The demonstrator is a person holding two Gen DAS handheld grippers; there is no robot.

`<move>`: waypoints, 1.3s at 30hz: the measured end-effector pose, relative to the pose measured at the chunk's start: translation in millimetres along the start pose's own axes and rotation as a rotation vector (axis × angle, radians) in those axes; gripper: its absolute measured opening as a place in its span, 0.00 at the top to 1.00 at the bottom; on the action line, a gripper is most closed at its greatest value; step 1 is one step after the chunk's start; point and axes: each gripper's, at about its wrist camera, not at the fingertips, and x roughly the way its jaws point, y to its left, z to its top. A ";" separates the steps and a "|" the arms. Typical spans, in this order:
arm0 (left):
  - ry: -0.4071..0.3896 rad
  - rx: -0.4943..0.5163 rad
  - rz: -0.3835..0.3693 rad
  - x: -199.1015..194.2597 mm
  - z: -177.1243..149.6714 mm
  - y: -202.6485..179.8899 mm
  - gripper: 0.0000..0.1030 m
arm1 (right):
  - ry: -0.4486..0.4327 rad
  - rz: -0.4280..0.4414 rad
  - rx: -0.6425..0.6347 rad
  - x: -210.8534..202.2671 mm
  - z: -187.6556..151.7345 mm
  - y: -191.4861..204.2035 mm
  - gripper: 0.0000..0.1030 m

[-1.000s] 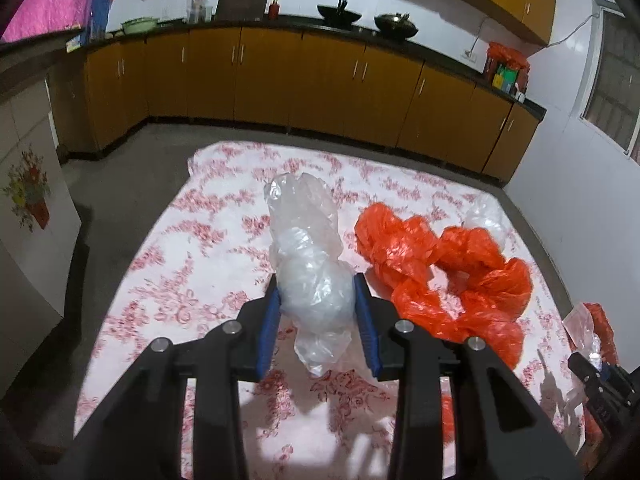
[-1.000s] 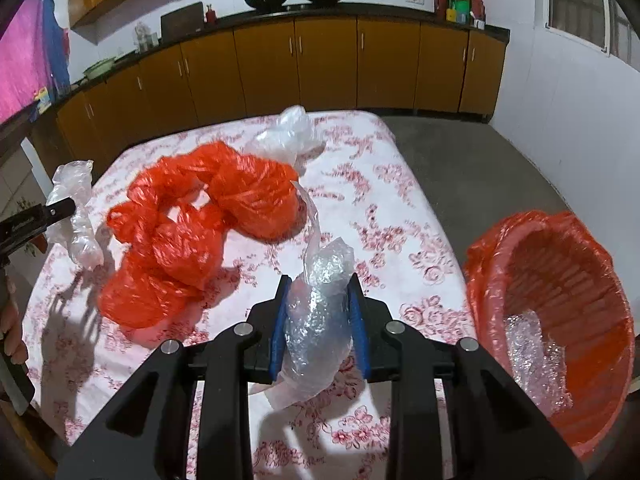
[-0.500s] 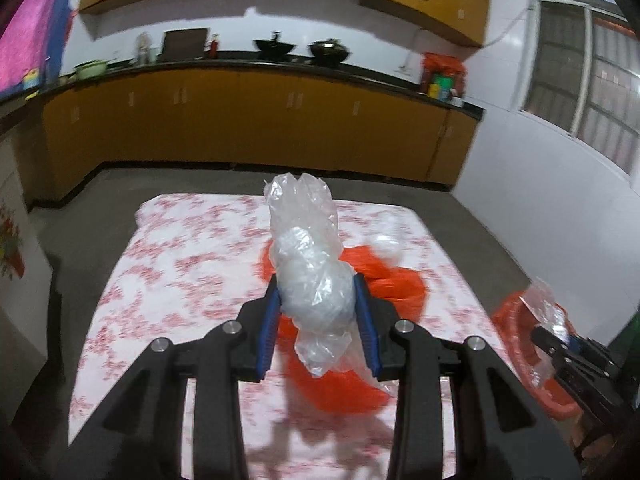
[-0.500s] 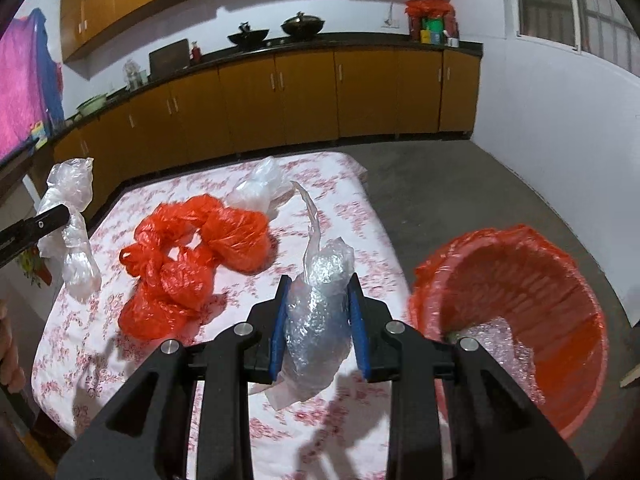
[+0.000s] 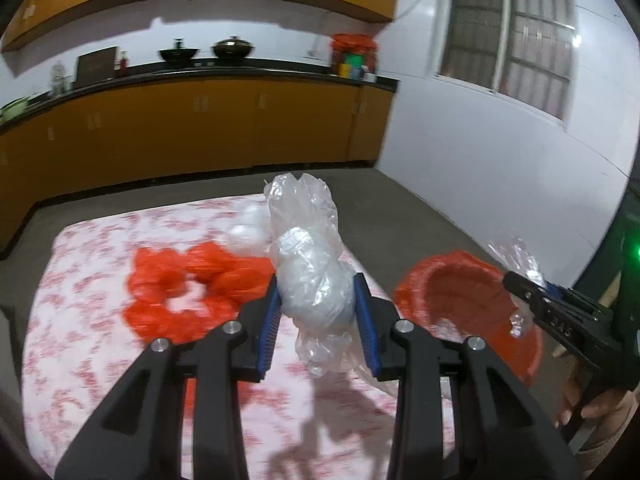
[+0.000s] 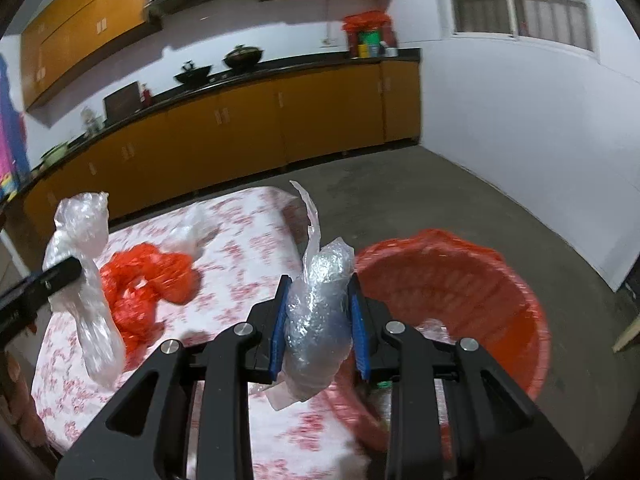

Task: Collect trash
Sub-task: 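Carry both items over the basket and open both tools to drop them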

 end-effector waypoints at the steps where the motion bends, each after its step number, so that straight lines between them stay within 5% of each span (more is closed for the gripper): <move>1: 0.004 0.011 -0.023 4.4 0.3 -10.4 0.66 | -0.002 -0.009 0.014 -1.2 0.3 -7.0 0.72; 16: 0.069 0.122 -0.207 55.8 -7.3 -101.2 0.66 | -0.010 -0.098 0.138 -1.9 -3.8 -78.2 0.73; 35: 0.163 0.178 -0.287 120.1 -18.5 -155.9 0.64 | -0.003 -0.094 0.221 14.6 -2.4 -119.1 0.72; 39: 0.181 0.178 -0.283 129.5 -20.6 -158.4 0.56 | -0.005 -0.089 0.239 16.0 -2.1 -123.2 0.59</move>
